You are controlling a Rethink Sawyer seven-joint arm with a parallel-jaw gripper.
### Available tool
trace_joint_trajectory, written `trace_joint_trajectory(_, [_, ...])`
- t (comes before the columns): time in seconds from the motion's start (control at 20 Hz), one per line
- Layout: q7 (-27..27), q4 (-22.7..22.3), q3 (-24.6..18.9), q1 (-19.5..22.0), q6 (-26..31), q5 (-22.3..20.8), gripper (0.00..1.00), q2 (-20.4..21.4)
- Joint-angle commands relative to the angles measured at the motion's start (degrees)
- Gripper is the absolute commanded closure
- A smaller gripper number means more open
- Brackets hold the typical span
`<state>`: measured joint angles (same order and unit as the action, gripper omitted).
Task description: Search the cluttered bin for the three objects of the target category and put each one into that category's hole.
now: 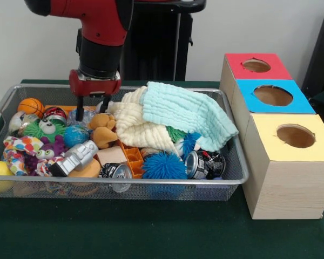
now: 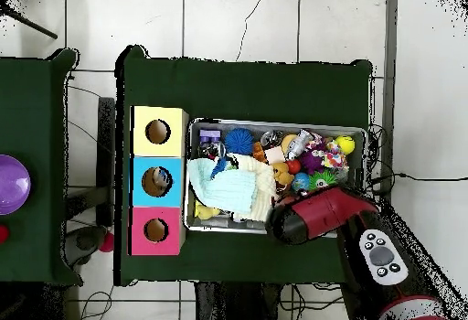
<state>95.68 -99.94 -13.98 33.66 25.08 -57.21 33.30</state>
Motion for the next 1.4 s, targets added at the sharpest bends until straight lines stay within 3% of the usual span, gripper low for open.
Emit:
trace_joint_trajectory(0.05, [-1.02,4.12,1.28,0.13,1.73,-2.87,0.0,-5.36])
trace_joint_trajectory(0.6, [-2.06,3.48,2.99,-0.39,4.49,-1.24,0.0,-5.23])
trace_joint_trajectory(0.85, [-4.91,6.08,5.8,-4.64,6.48,-6.43,0.0,-4.13])
trace_joint_trajectory(1.4, [-2.88,7.24,8.94,-6.6,6.39,-5.3,0.0,-5.22])
